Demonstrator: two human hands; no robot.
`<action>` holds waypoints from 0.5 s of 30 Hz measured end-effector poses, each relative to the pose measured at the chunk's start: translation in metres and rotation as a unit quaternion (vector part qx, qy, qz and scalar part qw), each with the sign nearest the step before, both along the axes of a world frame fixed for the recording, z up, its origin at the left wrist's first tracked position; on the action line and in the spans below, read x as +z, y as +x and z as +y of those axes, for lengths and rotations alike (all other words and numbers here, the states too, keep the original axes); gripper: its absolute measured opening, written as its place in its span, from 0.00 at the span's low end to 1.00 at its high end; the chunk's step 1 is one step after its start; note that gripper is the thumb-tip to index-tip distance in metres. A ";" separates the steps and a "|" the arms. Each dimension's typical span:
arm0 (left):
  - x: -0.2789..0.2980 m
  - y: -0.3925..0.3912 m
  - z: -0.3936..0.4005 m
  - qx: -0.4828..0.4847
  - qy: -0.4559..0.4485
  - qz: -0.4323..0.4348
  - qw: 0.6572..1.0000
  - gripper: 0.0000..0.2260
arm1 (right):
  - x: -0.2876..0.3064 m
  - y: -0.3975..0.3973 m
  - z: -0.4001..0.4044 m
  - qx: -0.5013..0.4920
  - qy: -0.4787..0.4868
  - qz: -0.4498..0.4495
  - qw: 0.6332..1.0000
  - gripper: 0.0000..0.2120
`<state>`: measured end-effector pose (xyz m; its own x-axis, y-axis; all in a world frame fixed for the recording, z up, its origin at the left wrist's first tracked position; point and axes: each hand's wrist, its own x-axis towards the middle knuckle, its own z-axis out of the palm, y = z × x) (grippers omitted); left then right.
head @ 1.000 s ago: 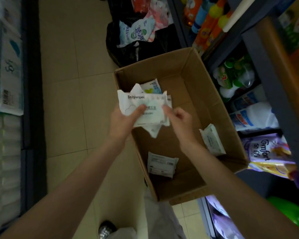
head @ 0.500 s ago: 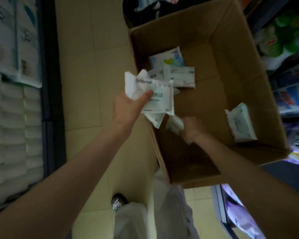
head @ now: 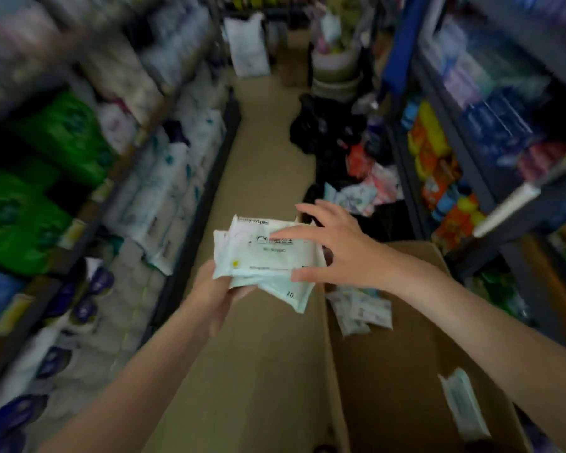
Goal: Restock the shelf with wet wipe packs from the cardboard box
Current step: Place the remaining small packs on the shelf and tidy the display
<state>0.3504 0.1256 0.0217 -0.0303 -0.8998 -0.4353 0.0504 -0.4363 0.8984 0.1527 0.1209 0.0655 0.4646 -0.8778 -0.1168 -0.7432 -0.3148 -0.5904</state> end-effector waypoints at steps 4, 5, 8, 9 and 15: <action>0.066 0.084 0.014 0.028 -0.040 -0.024 0.999 0.08 | 0.049 0.077 0.000 0.019 0.013 -0.104 0.994 0.44; 0.086 0.110 0.021 0.046 -0.052 -0.035 0.997 0.07 | 0.065 0.104 0.001 0.029 0.001 -0.099 0.995 0.47; 0.144 0.189 0.048 0.088 -0.087 -0.057 0.991 0.04 | 0.115 0.187 0.007 0.079 -0.067 -0.046 0.994 0.48; 0.163 0.215 0.059 0.099 -0.099 -0.066 0.988 0.05 | 0.133 0.214 0.008 0.091 -0.094 -0.024 0.991 0.44; 0.262 0.357 0.139 0.219 -0.158 -0.074 0.960 0.07 | 0.235 0.359 0.022 0.077 -0.048 -0.240 0.966 0.20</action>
